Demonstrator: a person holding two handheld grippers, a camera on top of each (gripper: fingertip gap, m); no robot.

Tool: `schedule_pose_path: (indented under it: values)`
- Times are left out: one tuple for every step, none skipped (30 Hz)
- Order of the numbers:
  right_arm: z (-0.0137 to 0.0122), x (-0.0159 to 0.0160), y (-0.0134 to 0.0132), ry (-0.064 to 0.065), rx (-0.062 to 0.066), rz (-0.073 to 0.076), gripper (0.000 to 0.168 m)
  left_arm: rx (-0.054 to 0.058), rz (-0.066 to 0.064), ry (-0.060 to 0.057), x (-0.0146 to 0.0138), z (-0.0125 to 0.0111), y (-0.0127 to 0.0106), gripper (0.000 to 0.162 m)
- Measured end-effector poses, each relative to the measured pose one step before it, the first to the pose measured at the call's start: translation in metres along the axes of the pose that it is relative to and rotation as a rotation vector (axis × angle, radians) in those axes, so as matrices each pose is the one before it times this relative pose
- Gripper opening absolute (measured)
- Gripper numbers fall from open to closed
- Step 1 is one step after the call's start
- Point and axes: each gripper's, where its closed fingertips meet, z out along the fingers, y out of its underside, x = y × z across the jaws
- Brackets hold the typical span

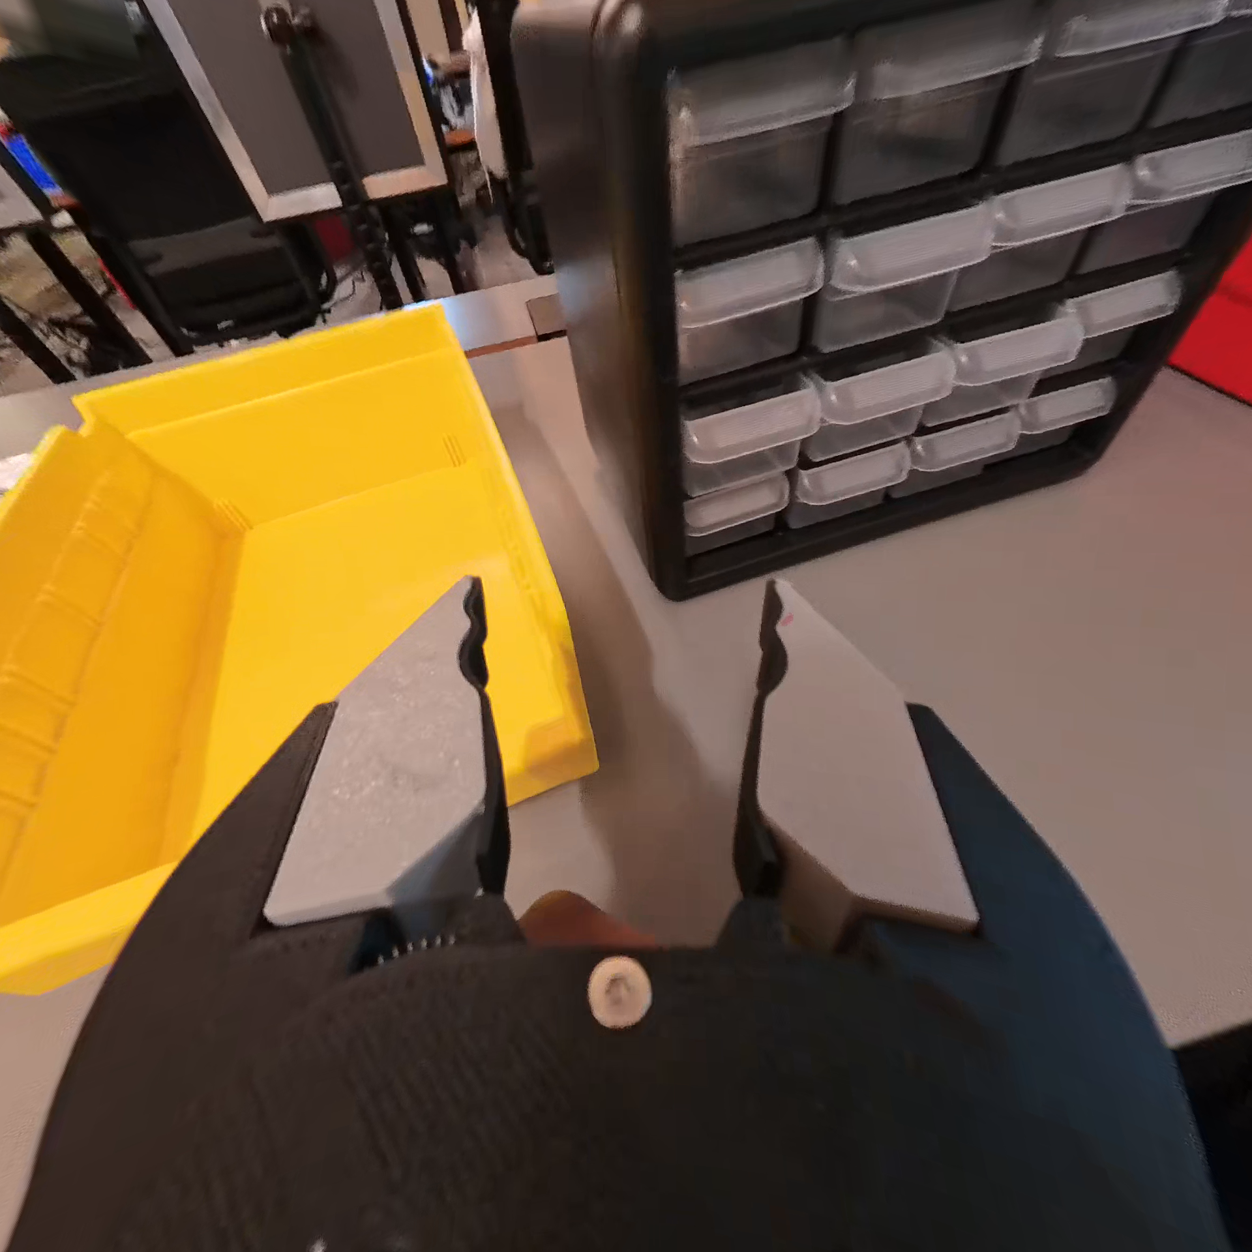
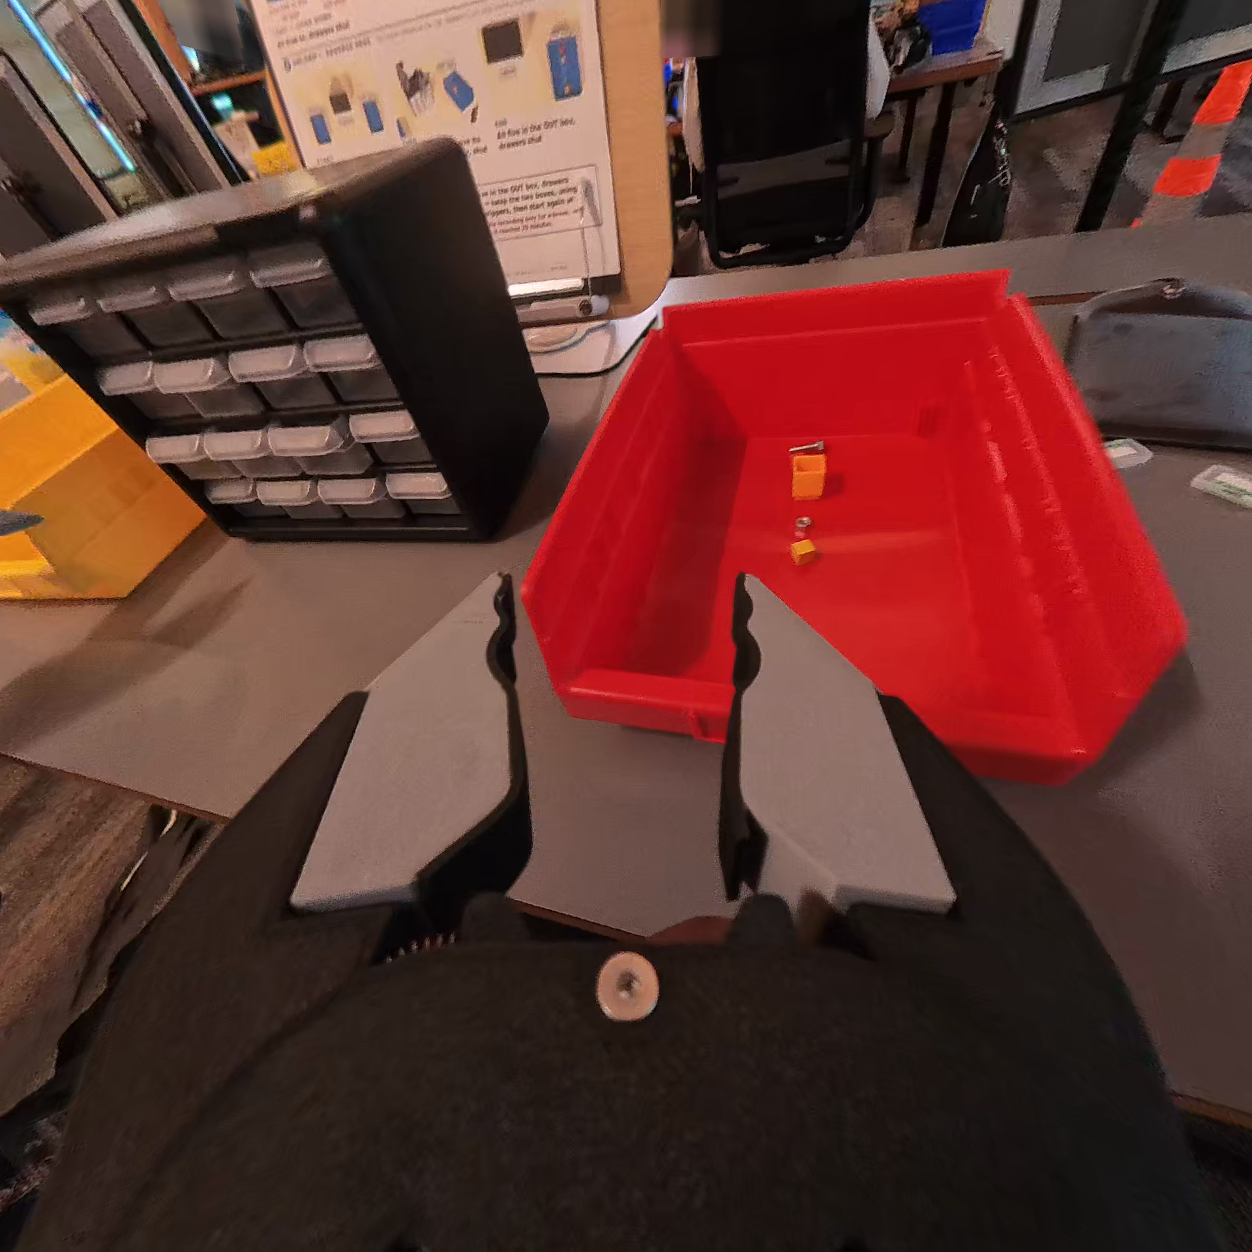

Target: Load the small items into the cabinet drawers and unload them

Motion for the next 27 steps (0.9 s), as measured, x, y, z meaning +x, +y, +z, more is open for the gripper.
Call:
schedule_pose_path:
  values:
    - [0.00452, -0.00615, 0.00492, -0.0061, -0.014, -0.0073, 0.062, -0.0175, -0.0053, -0.0064, -0.00073, 0.00499, 0.00423, 0.08]
    - [0.00437, -0.00647, 0.00481, -0.0099, -0.0121, -0.0059, 0.063, -0.0149, 0.0048, -0.0065, -0.00043, 0.00436, 0.00392, 0.079]
    - [0.0041, -0.00555, 0.00409, -0.0073, -0.0076, -0.0046, 0.064, -0.01, 0.0072, -0.009, -0.001, 0.00371, 0.00321, 0.078]
    - [0.00399, -0.0041, 0.00368, -0.0011, -0.005, -0.0045, 0.065, -0.0055, 0.0007, -0.0069, -0.0013, 0.00323, 0.00236, 0.077]
    - [0.00381, -0.0025, 0.00318, 0.0054, -0.0044, -0.0045, 0.067, -0.0015, -0.0076, 0.0016, -0.00055, 0.00285, 0.00143, 0.076]
    - [0.00405, -0.00107, 0.00288, 0.0106, -0.0042, -0.0027, 0.069, -0.0027, -0.0109, 0.0027, -0.00082, 0.00259, 0.00119, 0.073]
    - [0.00438, -0.00099, 0.0027, 0.0096, -0.0072, -0.0018, 0.071, -0.0026, -0.0082, -0.003, -0.00193, 0.0024, 0.00113, 0.071]
    - [0.00466, -0.00168, 0.00309, 0.003, -0.0121, -0.0038, 0.074, -0.001, -0.0056, -0.0088, -0.00283, 0.00226, 0.00098, 0.069]
    - [0.00469, -0.00188, 0.00316, 0.0003, -0.0138, -0.0032, 0.075, 0.0, -0.0049, -0.0037, -0.00163, 0.00192, 0.00115, 0.066]
    - [0.00444, -0.00192, 0.00239, 0.0022, -0.0114, -0.0007, 0.077, -0.0028, -0.001, 0.0019, -0.00036, 0.00125, 0.00152, 0.063]
    - [0.00387, -0.00232, 0.00145, 0.0022, -0.0073, -0.0038, 0.079, -0.0044, 0.0069, -0.0035, -0.00057, 0.0008, 0.00165, 0.062]
    - [0.00362, -0.00195, 0.00058, 0.0049, -0.0043, -0.0108, 0.081, -0.0023, 0.0141, -0.011, -0.00126, 0.00041, 0.00133, 0.061]
    - [0.00394, -0.00088, 0.00047, 0.0119, -0.0049, -0.0163, 0.081, -0.0007, 0.0165, -0.0136, -0.00158, -0.00017, 0.00099, 0.061]
    - [0.00446, -0.00034, 0.00085, 0.0143, -0.0086, -0.0182, 0.082, 0.0006, 0.0117, -0.0139, -0.00175, -0.00053, 0.00061, 0.059]
    - [0.005, -0.00063, 0.0014, 0.0113, -0.0131, -0.0181, 0.083, 0.0045, 0.0008, -0.0107, -0.00126, -0.00127, -0.00028, 0.057]
    - [0.00484, -0.00006, 0.00156, 0.0134, -0.0157, -0.0185, 0.083, 0.0094, -0.0063, 0.0032, 0.0008, -0.0017, -0.00116, 0.056]
    - [0.0043, 0.00142, 0.00123, 0.0214, -0.0134, -0.0203, 0.084, 0.0086, -0.0117, 0.0085, 0.00155, -0.00145, -0.00123, 0.055]
    - [0.00346, 0.00225, 0.00086, 0.0241, -0.0098, -0.0216, 0.084, 0.0017, -0.0117, 0.0072, 0.0013, -0.00076, -0.00039, 0.055]
    - [0.00277, 0.00171, 0.00057, 0.0184, -0.0068, -0.0193, 0.084, -0.0048, -0.0055, 0.0044, 0.00089, -0.00012, 0.00071, 0.055]
    - [0.00206, 0.00098, 0.00013, 0.0109, -0.0025, -0.0145, 0.083, -0.006, -0.0014, 0.0003, 0.00061, 0.00043, 0.00142, 0.056]
    - [0.00139, 0.00028, -0.00018, 0.0039, 0.0007, -0.0112, 0.083, -0.0075, 0.0001, -0.0016, 0.00033, 0.00075, 0.0021, 0.057]
    - [0.00074, 0.00011, -0.00007, -0.0006, 0.0021, -0.0094, 0.082, -0.0086, 0.0004, -0.0011, 0.00054, 0.00098, 0.00254, 0.058]
    - [0.00038, 0.00016, 0.00041, -0.0031, -0.0003, -0.0076, 0.082, -0.009, 0.0009, 0.0, 0.00071, 0.0009, 0.00282, 0.058]
    - [0.00021, 0.00031, 0.00093, -0.0059, -0.0062, -0.008, 0.082, -0.0085, 0.0018, -0.003, 0.00013, 0.0008, 0.0028, 0.059]
    - [0.00015, 0.00058, 0.00121, -0.0067, -0.0107, -0.0101, 0.082, -0.0057, 0.0049, -0.01, -0.00091, 0.00062, 0.0021, 0.059]
    - [-0.00009, 0.00086, 0.00138, -0.0062, -0.012, -0.01, 0.081, -0.0031, 0.0061, -0.0113, -0.00104, 0.00041, 0.00165, 0.059]
    - [-0.00003, 0.00077, 0.00187, -0.0071, -0.0125, -0.0082, 0.081, -0.0047, 0.0065, -0.007, -0.00025, 0.00081, 0.00184, 0.059]
